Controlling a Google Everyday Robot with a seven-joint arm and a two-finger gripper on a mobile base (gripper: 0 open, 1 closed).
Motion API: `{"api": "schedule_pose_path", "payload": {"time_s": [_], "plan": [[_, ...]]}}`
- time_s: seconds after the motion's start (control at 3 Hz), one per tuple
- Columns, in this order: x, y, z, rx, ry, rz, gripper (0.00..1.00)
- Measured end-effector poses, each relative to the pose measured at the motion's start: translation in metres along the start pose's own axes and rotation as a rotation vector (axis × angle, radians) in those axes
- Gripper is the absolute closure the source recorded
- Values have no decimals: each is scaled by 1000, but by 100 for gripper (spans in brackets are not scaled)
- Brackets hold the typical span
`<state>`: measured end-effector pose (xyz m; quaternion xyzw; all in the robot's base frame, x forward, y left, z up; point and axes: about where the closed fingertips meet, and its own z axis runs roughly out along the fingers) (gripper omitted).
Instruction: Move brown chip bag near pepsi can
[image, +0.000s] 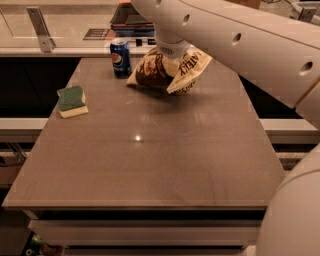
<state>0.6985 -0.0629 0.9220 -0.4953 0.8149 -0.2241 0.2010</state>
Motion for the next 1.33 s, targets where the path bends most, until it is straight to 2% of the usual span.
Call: {"api": "schedule_pose_path", "payload": {"time_s": [0.67, 1.0, 1.33], "plan": [[2, 0, 0, 2, 1, 1, 15], [3, -1, 0, 2, 2, 1, 0], [3, -1, 0, 2, 2, 1, 0]]}}
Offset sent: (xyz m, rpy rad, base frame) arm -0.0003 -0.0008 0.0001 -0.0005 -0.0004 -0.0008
